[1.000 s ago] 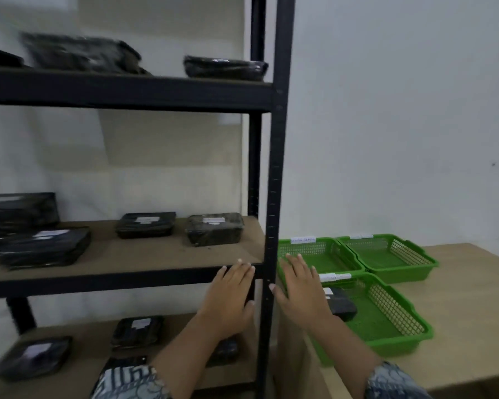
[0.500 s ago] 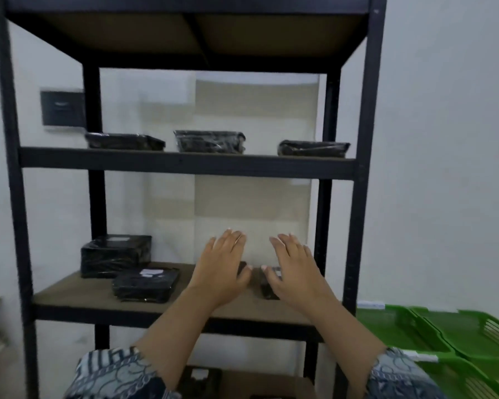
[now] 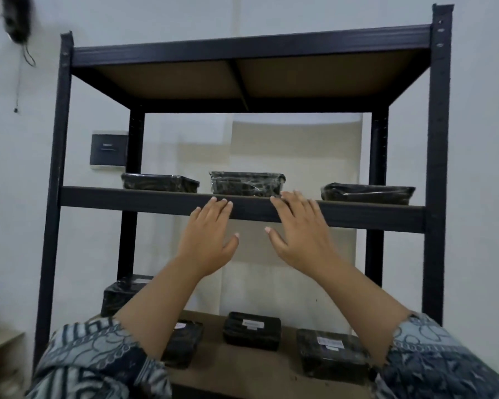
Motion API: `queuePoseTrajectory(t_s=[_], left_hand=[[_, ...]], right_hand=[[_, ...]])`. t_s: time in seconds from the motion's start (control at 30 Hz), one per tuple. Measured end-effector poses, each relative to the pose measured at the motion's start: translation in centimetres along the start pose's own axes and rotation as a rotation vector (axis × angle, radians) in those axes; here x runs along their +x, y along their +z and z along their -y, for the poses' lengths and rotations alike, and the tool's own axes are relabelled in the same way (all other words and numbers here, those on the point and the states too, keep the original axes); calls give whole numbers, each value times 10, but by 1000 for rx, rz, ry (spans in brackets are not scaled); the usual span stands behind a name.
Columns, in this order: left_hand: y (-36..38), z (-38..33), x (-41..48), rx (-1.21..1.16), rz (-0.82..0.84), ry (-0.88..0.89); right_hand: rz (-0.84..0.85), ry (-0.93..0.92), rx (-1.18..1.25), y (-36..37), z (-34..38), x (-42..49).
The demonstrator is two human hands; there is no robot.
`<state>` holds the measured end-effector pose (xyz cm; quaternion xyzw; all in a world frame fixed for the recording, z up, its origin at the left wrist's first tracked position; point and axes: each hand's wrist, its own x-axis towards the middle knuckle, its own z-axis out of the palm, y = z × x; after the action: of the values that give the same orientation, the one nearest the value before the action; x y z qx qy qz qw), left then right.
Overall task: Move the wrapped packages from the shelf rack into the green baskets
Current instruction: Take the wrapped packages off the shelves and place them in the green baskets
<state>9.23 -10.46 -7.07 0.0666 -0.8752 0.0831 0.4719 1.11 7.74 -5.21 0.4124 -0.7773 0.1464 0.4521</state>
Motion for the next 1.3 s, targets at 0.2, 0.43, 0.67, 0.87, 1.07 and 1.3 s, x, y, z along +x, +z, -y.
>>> queuePoseTrajectory(t_s=[0.2,0.43,0.67,0.87,1.07,1.3], left_hand=[[-5,41,40,2,-94,-20],[-4,83,83,-192,27,-23],[6,102,103,-261,252,-8],[20,107,104,-260,284,35],[27,107,96,-241,124,95],[35,110,93,-233,45,111]], right_hand=[[-45,26,-80,-1,-4,54],[81,132,-94,-6,-7,123],[510,402,63,-8,-2,170],[626,674,365,2,-8,180],[405,749,520,7,-7,165],[-74,687,611,18,10,135]])
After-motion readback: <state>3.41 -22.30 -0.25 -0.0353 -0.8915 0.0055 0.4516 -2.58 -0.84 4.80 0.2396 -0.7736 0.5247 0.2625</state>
